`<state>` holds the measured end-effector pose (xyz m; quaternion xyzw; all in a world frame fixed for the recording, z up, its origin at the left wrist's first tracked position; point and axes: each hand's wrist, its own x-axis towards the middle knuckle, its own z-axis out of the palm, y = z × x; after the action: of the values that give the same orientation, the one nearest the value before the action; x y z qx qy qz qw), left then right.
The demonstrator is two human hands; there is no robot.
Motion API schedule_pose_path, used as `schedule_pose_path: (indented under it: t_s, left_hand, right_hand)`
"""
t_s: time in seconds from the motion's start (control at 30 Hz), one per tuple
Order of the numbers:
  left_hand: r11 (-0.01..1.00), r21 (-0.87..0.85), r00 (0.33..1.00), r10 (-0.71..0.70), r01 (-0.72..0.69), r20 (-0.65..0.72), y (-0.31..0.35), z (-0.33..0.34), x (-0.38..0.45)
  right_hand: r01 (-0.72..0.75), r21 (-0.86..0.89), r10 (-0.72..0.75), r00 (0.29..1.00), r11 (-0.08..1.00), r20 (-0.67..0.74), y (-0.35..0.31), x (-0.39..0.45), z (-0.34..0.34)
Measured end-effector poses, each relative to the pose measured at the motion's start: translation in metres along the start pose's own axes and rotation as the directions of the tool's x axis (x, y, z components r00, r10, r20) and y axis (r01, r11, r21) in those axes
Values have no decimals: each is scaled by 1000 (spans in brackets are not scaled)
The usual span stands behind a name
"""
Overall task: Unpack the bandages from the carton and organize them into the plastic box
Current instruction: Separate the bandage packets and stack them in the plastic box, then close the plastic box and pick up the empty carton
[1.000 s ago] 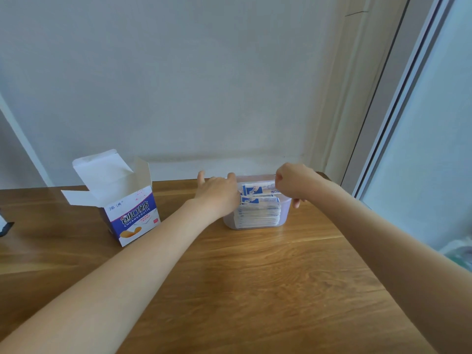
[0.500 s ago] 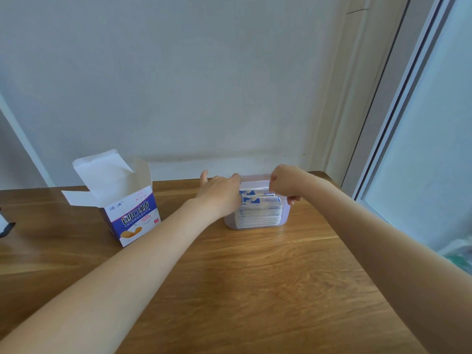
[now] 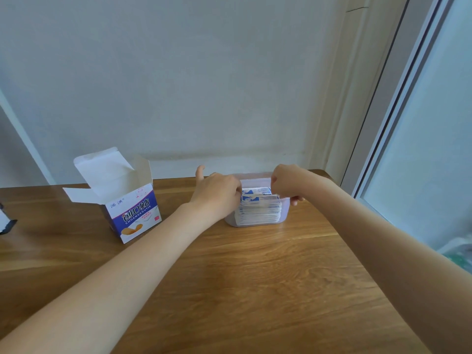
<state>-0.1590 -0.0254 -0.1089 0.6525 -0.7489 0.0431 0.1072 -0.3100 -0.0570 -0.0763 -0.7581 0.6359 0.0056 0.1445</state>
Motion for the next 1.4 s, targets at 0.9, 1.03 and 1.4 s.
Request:
schedule_pose_path:
  t_s: [0.9, 1.03, 1.4]
  left_hand:
    - [990, 129, 998, -56, 51, 38, 16, 3, 5]
    - [997, 61, 966, -22, 39, -256, -4, -1, 9]
    - [216, -809, 763, -527, 547, 375, -27, 37, 42]
  right_hand:
    - [-92, 57, 83, 986, 994, 142, -9, -10, 13]
    - [-45, 73, 53, 992, 996, -112, 1, -8, -5]
    - [-189, 639, 283, 958, 746, -47, 38, 44, 22]
